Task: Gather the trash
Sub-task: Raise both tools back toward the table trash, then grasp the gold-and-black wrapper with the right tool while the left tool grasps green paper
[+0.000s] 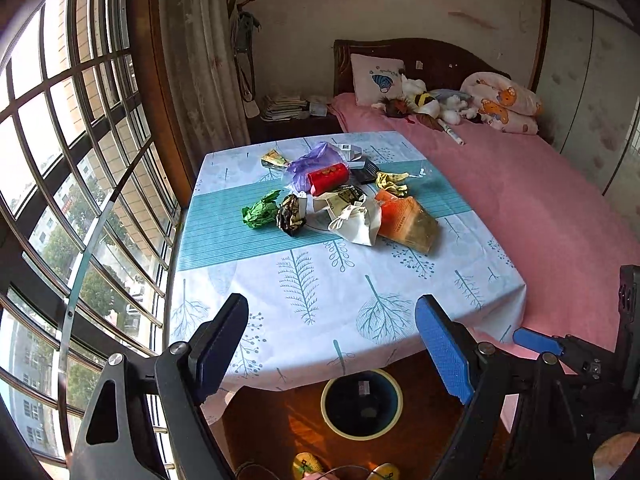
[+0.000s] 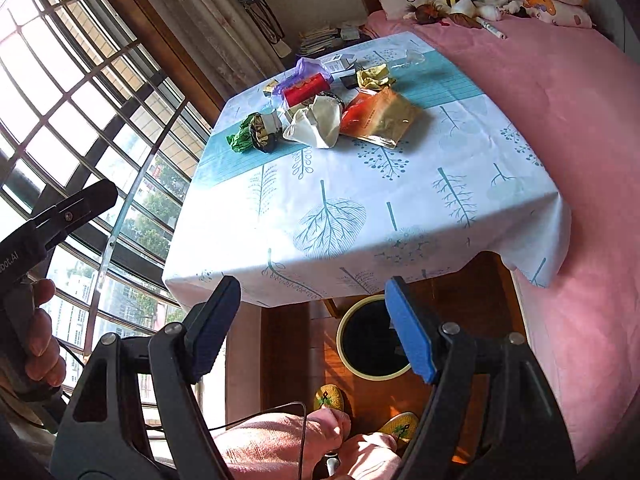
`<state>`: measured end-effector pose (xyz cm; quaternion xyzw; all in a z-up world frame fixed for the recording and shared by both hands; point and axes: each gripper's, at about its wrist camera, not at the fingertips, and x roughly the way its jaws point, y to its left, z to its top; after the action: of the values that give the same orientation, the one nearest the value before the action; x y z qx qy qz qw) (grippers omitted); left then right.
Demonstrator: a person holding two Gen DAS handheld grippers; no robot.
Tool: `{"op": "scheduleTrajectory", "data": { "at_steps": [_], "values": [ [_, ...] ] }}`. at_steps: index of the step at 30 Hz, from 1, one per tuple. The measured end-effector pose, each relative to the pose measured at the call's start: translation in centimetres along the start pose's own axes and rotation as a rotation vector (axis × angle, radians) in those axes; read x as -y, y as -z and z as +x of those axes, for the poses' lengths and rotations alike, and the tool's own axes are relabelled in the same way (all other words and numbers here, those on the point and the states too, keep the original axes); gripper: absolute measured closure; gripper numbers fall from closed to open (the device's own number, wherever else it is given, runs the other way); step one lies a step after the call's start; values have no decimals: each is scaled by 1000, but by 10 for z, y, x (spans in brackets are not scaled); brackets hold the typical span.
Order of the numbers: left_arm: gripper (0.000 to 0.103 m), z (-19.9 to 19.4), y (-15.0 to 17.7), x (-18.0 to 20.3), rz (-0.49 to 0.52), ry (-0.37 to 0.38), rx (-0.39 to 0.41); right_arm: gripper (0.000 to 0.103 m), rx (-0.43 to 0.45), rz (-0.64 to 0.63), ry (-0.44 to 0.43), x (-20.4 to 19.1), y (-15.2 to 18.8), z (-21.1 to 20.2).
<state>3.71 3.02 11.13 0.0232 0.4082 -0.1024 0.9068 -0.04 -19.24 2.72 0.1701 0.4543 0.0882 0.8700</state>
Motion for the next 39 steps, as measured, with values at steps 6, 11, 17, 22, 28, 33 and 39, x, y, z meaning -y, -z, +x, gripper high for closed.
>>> {"op": "scheduleTrajectory", "data": {
  "at_steps": [6, 11, 17, 22, 28, 33, 39],
  "values": [
    [22, -2, -37, -37, -67, -14, -25, 30, 24, -48, -43, -29, -53, 1],
    [22, 27, -76, -69, -15, -48, -52, 30, 48, -114, -36, -61, -93, 25],
    [22, 98, -127, -107, 110, -7, -91, 30, 45, -108, -26, -90, -139, 82],
    [22, 181, -162, -140, 215, 75, -169, 31, 11, -65, 40, -116, -177, 157],
    [22, 292, -181, -173, 313, 119, -278, 33, -68, 18, 112, -127, -205, 268],
    [22, 368, -177, -186, 342, 161, -389, 35, -126, 82, 202, -115, -216, 347],
    [22, 414, -169, -179, 369, 231, -461, 45, -176, 145, 239, -98, -221, 406]
  ]
}}
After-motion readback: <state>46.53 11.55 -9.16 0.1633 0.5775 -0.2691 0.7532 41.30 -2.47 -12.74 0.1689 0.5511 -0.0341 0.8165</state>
